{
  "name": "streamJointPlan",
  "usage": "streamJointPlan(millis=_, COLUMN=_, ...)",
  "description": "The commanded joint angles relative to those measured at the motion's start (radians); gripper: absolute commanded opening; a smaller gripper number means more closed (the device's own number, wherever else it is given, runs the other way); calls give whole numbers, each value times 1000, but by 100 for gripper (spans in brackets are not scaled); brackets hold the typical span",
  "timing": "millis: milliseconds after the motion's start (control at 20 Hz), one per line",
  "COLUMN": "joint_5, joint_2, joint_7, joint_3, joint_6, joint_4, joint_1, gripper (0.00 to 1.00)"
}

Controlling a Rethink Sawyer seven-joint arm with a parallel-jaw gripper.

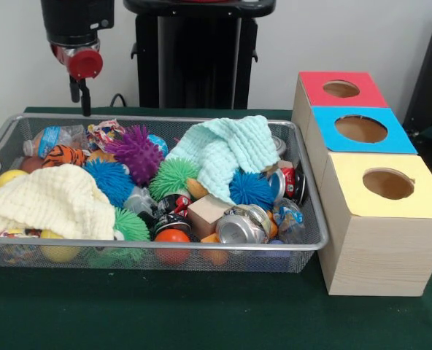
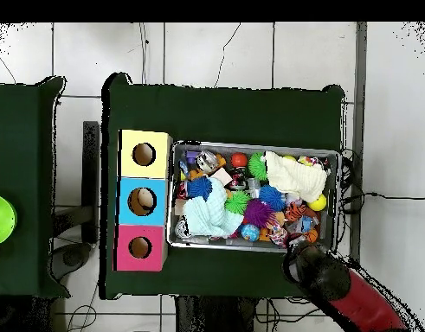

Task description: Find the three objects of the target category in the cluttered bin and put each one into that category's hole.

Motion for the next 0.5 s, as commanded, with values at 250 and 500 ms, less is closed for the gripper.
streamJointPlan(millis=250, joint_5=-54, joint_2=-52, joint_7=12, joint_3=23, joint_6=74, joint_4=-56, joint_1=35, gripper=100)
streamJointPlan(millis=500, joint_5=-73, joint_2=-53, joint_7=-89, joint_3=30, joint_6=189, joint_4=-141, joint_1=-28, gripper=100)
